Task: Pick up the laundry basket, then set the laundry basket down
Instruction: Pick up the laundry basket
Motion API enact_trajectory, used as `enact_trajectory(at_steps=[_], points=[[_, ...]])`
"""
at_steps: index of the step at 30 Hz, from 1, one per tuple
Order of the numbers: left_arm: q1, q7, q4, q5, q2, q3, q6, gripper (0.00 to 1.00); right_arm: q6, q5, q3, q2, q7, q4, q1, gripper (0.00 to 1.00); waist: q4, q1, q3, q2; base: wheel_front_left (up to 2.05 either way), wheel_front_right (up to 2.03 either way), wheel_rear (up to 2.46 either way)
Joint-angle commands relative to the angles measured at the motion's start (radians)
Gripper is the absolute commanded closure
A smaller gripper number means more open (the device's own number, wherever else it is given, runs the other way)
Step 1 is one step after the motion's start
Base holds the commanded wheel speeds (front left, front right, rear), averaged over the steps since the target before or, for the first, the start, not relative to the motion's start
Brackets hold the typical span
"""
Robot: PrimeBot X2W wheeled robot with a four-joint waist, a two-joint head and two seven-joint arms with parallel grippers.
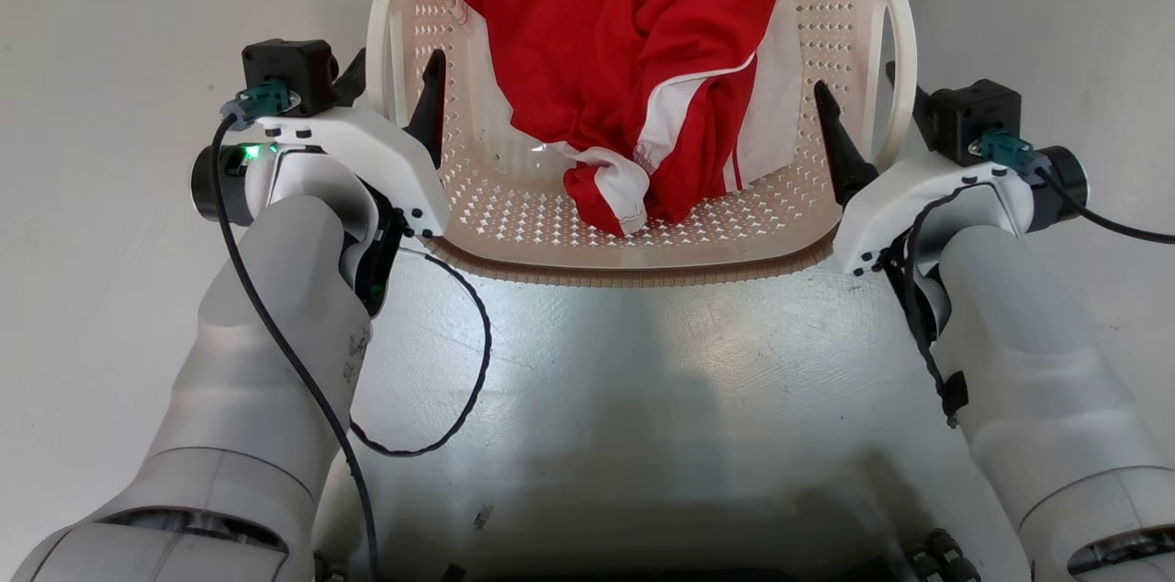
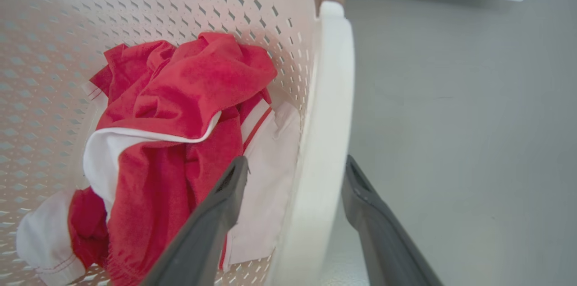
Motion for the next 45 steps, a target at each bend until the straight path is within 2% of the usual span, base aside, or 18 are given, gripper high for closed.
enact_trajectory(at_steps=[1,24,25,26,27,36,45], points=[[0.010,-0.006,0.001,0.007,0.024,0.011,0.004,0.00,0.006,0.016,0.023,0.020,-0.011,0.000,0.014,0.00,-0.001,-0.0001,0.001,0.0000,0.00,0.00,0.00],[-0.006,-0.006,0.026,0.004,0.028,0.001,0.006,0.00,0.006,0.044,0.041,0.020,-0.011,0.006,0.002,0.00,-0.009,-0.0001,0.017,0.0000,0.00,0.00,0.00],[-0.006,-0.006,0.027,0.003,0.028,0.001,0.005,0.13,0.006,0.046,0.042,0.020,-0.011,0.003,0.002,0.70,-0.009,-0.0001,0.017,0.0000,0.00,0.00,0.00],[-0.007,-0.006,0.030,0.002,0.028,-0.001,0.004,0.84,0.006,0.052,0.045,0.020,-0.011,0.002,0.002,1.00,-0.008,-0.0001,0.017,0.0000,0.00,0.00,0.00],[-0.008,-0.006,0.031,0.004,0.028,-0.005,0.003,1.00,0.006,0.058,0.050,0.020,-0.011,0.008,0.003,1.00,-0.008,-0.0001,0.017,0.0000,0.00,0.00,0.00],[-0.006,-0.006,0.034,0.006,0.035,-0.016,0.001,1.00,0.006,0.078,0.073,0.020,-0.011,0.056,-0.002,1.00,-0.011,-0.0001,0.004,0.0000,0.00,0.00,0.00],[0.013,-0.006,0.067,0.005,0.034,-0.029,0.001,1.00,0.006,0.155,0.152,0.020,-0.011,0.119,0.002,1.00,-0.024,-0.0001,-0.051,0.0000,0.00,0.00,0.00]])
